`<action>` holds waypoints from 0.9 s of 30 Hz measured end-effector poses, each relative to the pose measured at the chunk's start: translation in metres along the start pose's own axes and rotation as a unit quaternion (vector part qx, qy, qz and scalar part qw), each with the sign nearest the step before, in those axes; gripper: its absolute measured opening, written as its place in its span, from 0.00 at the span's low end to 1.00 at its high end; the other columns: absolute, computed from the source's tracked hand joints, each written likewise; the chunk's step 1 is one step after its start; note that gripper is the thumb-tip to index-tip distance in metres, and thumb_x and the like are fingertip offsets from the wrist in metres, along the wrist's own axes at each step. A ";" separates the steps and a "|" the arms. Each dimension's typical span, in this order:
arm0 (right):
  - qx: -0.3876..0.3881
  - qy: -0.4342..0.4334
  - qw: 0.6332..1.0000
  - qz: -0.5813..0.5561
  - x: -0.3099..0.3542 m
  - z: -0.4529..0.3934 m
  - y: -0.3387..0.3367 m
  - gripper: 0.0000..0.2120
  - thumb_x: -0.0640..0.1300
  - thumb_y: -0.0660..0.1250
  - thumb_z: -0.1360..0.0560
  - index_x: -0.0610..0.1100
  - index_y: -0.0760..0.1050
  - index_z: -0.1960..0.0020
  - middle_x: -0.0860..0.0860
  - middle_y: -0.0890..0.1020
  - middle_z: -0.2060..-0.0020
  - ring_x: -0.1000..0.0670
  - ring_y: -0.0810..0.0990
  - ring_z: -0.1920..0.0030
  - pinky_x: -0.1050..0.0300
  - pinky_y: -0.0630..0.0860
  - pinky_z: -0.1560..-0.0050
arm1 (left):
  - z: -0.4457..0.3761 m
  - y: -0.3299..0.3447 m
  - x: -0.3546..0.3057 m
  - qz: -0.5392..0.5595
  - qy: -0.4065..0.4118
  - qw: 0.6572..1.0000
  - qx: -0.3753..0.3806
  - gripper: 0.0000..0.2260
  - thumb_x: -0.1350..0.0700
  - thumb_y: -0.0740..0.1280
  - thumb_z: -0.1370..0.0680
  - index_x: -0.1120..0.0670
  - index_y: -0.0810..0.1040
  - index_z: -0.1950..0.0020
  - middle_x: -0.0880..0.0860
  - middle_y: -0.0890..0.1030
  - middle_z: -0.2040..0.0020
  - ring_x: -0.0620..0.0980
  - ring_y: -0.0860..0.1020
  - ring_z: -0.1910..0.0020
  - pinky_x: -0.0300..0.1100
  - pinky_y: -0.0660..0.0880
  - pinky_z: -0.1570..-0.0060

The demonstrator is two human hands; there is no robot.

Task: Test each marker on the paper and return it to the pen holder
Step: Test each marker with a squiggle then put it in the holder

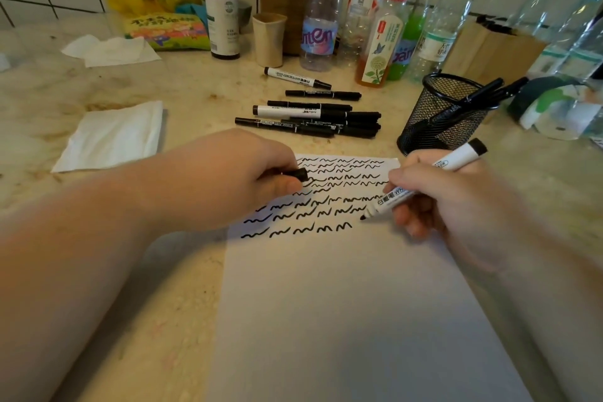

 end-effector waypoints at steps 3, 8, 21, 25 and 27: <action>0.000 0.020 1.000 0.001 -0.001 0.002 0.002 0.13 0.36 0.66 0.24 0.38 0.77 0.67 0.41 0.77 0.76 0.45 0.70 0.77 0.60 0.68 0.79 | -0.001 0.002 0.003 0.013 0.000 1.000 0.005 0.07 0.42 0.61 0.21 0.39 0.76 0.47 0.42 0.79 0.59 0.40 0.75 0.60 0.39 0.73 0.59; -0.006 0.024 1.000 0.011 0.001 0.004 0.004 0.10 0.35 0.67 0.25 0.31 0.75 0.64 0.40 0.77 0.76 0.45 0.70 0.77 0.60 0.68 0.79 | -0.003 0.007 0.005 0.014 -0.009 1.000 0.011 0.10 0.40 0.62 0.22 0.40 0.78 0.46 0.42 0.80 0.59 0.40 0.76 0.60 0.41 0.75 0.58; -0.022 0.020 0.999 0.019 0.000 0.003 0.003 0.11 0.35 0.67 0.25 0.29 0.73 0.63 0.39 0.78 0.76 0.45 0.71 0.77 0.58 0.69 0.77 | -0.002 0.006 0.005 0.013 -0.004 1.000 0.005 0.11 0.41 0.61 0.22 0.41 0.78 0.45 0.43 0.81 0.58 0.41 0.77 0.59 0.43 0.76 0.56; -0.033 0.016 0.999 0.032 -0.001 0.001 -0.001 0.10 0.36 0.67 0.26 0.35 0.77 0.66 0.40 0.78 0.76 0.45 0.71 0.77 0.58 0.68 0.78 | -0.002 0.006 0.005 0.012 -0.004 1.000 0.005 0.11 0.41 0.61 0.22 0.41 0.79 0.44 0.43 0.81 0.59 0.41 0.76 0.60 0.42 0.76 0.57; -0.034 0.013 0.999 0.036 -0.002 0.001 -0.002 0.11 0.36 0.68 0.26 0.37 0.77 0.67 0.40 0.78 0.76 0.45 0.71 0.77 0.58 0.69 0.76 | -0.002 0.005 0.005 0.012 -0.004 1.000 0.007 0.11 0.41 0.61 0.22 0.41 0.78 0.45 0.43 0.80 0.59 0.40 0.76 0.60 0.41 0.75 0.58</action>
Point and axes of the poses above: each hand's wrist, its own z-axis away from the middle knuckle, its own y-axis out of the palm, x = y × z, the point moved 6 cm from there along -z, towards the middle knuckle
